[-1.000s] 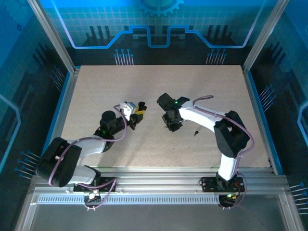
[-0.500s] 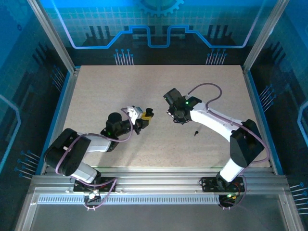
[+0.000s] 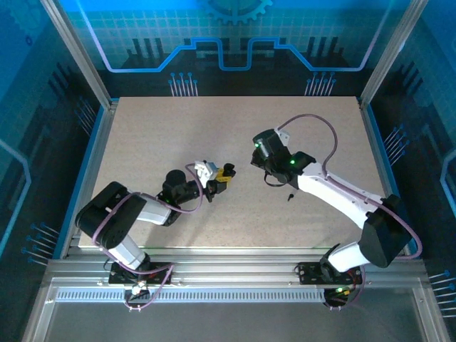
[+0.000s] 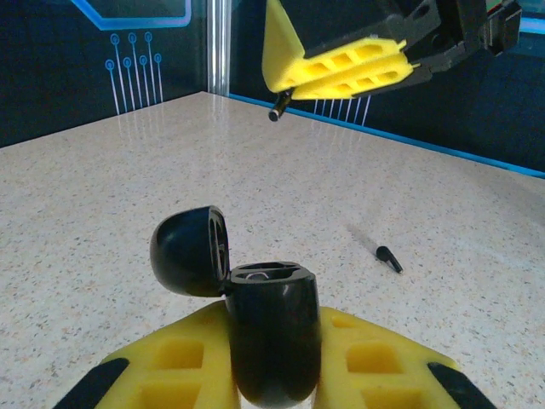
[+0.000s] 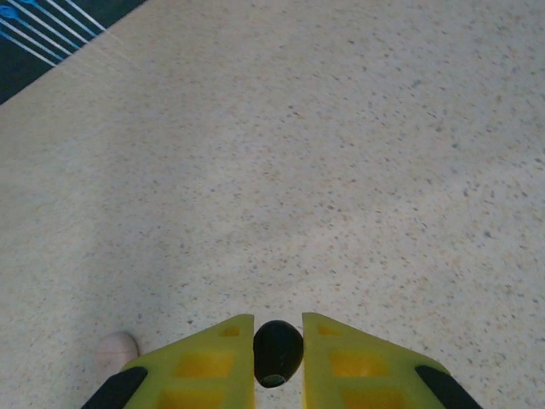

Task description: Insert wireless bluetooth earbuds into charging case

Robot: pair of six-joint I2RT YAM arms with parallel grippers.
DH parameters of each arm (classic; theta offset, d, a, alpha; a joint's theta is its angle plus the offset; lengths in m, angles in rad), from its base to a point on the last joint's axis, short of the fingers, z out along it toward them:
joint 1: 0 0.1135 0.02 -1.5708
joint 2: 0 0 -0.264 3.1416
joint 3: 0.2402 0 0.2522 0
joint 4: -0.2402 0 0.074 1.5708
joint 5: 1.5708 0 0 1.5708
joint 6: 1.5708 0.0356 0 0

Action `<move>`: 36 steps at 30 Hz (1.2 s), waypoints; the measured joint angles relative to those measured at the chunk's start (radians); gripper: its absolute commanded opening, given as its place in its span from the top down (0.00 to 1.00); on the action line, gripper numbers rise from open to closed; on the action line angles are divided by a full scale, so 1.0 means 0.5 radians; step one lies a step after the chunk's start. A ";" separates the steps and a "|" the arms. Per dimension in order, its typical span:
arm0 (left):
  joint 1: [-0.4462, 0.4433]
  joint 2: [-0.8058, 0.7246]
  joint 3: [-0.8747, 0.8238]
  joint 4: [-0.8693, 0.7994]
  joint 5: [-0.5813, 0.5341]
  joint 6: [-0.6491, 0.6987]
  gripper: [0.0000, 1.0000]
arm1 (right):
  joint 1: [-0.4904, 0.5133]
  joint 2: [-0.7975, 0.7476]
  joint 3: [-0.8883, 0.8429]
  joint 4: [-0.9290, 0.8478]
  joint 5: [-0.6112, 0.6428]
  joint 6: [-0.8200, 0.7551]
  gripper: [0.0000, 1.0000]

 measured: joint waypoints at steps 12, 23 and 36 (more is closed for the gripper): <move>-0.063 0.118 0.023 0.202 -0.003 -0.001 0.85 | 0.161 -0.071 -0.022 0.155 -0.061 -0.346 0.82; -0.071 0.118 0.051 0.232 -0.034 -0.001 0.85 | 0.276 -0.084 -0.051 0.169 -0.066 -0.542 0.82; -0.072 0.118 0.052 0.240 -0.034 -0.001 0.85 | 0.333 -0.084 -0.055 0.169 -0.064 -0.628 0.82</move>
